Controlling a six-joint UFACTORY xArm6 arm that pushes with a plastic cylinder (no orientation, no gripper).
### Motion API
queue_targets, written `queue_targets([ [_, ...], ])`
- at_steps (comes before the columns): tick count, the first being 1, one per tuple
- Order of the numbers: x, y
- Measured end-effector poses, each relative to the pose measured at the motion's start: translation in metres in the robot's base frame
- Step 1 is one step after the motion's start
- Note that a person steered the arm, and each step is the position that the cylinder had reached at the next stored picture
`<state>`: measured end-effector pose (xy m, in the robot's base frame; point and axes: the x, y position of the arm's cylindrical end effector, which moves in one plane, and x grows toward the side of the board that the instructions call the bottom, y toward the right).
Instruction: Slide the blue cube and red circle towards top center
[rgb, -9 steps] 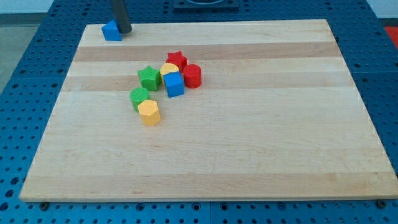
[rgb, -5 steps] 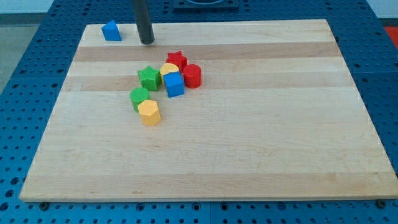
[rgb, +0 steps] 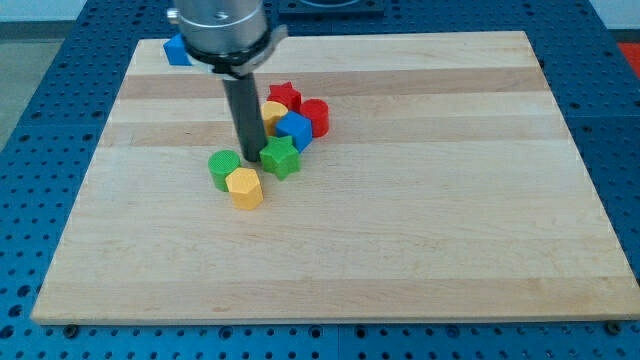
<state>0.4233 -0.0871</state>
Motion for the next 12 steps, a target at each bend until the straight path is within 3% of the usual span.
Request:
queue_targets([
  [4, -0.025, 0.021],
  [7, -0.025, 0.157],
  [8, -0.035, 0.168],
  [12, -0.13, 0.174],
])
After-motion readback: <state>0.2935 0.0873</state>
